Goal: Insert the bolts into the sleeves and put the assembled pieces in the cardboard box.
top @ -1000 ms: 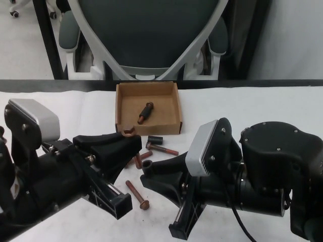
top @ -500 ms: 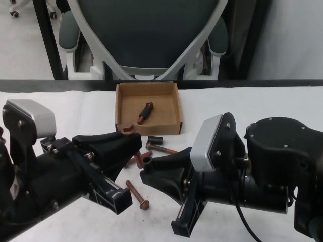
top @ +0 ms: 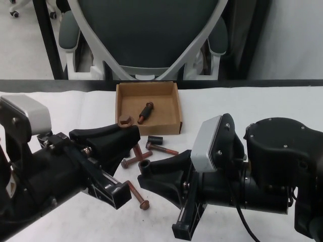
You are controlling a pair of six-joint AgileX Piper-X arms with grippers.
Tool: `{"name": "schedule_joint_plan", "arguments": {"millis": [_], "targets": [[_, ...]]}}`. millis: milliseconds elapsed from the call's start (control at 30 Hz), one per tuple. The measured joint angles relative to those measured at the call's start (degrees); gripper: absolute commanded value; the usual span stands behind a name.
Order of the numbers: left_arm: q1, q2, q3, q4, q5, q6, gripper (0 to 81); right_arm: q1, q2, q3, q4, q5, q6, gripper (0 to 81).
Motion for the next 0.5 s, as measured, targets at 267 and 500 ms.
{"name": "schedule_joint_plan", "arguments": {"millis": [267,500], "targets": [[0.0,0.0,0.0,0.11,1.78,-3.32,0.8,0.0,-0.79,0.0,0.0,0.0,0.0,0.3],[0.0,0.0,0.0,0.11,3.34,-5.35,0.8,0.0,-0.79,0.0,0.0,-0.14,0.0,0.3]]}}
